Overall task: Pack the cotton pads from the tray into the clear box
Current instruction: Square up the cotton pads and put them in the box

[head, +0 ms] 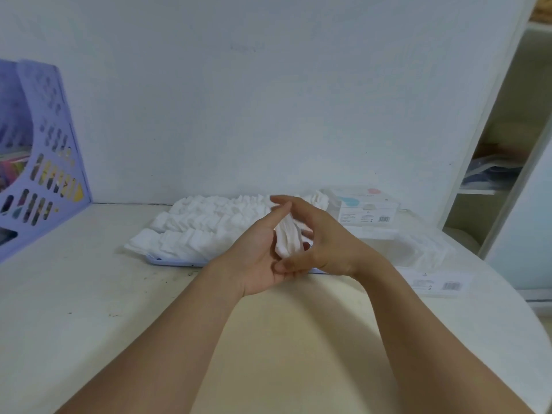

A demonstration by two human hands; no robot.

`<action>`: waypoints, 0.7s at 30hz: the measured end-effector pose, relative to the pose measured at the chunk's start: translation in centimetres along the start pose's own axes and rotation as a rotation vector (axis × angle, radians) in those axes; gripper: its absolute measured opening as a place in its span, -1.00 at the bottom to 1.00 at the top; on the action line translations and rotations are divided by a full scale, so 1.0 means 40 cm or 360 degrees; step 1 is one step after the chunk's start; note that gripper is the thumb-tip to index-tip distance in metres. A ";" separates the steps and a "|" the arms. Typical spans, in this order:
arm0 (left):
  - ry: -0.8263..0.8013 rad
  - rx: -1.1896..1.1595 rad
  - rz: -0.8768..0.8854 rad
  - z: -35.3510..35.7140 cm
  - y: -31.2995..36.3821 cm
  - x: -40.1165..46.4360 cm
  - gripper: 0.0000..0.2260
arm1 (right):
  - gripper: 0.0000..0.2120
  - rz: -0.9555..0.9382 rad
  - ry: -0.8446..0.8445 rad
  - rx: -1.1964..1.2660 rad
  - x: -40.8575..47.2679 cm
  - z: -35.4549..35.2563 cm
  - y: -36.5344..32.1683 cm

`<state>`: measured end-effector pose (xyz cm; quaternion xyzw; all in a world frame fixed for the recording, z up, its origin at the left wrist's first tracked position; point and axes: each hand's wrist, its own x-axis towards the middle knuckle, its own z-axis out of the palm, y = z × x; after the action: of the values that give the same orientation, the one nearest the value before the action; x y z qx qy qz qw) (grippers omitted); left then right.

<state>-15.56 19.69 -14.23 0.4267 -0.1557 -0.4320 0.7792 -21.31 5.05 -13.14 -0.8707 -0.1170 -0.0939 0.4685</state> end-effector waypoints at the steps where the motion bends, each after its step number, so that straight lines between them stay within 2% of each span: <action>1: -0.0007 0.0022 -0.0003 -0.001 -0.002 0.001 -0.54 | -0.10 -0.0010 0.0016 0.0015 0.002 0.003 0.001; 4: -0.0013 -0.0010 0.0030 -0.005 -0.005 0.004 -0.56 | -0.22 -0.0031 0.0114 0.0087 0.003 0.006 0.007; 7: -0.0024 0.0035 0.0085 -0.009 -0.009 0.005 -0.63 | -0.23 -0.0031 0.0154 0.0163 0.002 0.003 0.008; 12: 0.0143 0.0122 0.0181 0.001 -0.014 0.007 -0.63 | -0.09 -0.0052 0.0143 0.0116 0.008 0.012 0.010; 15: 0.0178 0.0137 0.0229 0.003 -0.013 0.008 -0.52 | -0.08 -0.0066 0.0163 0.0057 0.013 0.030 0.010; 19: 0.0137 -0.0150 0.0097 -0.003 -0.001 0.009 -0.49 | -0.14 -0.0092 0.0280 0.0230 0.012 0.034 0.008; 21: 0.0115 -0.0193 0.0069 -0.011 -0.001 0.009 -0.58 | -0.17 -0.0090 0.0302 0.0376 0.010 0.031 0.009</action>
<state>-15.11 19.63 -14.59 0.3907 -0.1101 -0.4079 0.8178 -20.76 5.96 -13.98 -0.7930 -0.1068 -0.1743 0.5738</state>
